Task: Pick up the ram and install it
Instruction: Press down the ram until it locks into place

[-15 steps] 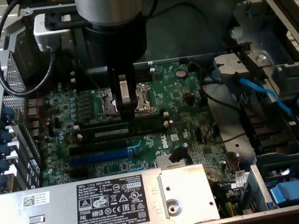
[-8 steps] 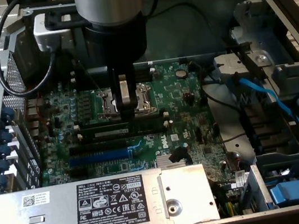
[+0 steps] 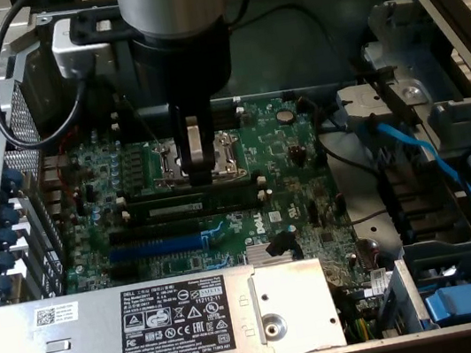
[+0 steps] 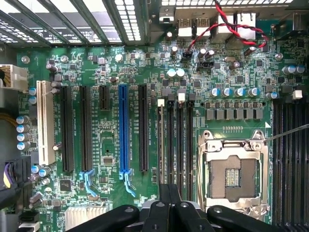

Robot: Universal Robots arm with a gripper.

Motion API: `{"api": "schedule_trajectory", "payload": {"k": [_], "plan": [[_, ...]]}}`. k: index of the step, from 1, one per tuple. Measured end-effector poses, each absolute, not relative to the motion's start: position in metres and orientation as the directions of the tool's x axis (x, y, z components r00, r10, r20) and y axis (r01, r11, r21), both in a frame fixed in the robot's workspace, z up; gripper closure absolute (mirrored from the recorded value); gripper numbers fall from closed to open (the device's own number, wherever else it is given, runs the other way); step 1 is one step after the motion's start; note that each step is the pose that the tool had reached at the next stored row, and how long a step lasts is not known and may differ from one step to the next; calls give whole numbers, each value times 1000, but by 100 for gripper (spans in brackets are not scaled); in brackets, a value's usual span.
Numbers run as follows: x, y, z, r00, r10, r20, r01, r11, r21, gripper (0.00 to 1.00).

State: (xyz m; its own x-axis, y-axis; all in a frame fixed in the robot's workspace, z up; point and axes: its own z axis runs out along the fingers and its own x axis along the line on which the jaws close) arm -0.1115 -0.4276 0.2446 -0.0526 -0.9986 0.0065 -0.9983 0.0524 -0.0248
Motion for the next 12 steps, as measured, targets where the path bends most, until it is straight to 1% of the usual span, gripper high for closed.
{"api": "schedule_trajectory", "payload": {"k": [2, 12], "plan": [[-111, -428, 245, -104, -995, 7, -994, 104, -25, 90], [-112, -428, 245, -240, -971, 7, -971, 239, -25, 90]]}}
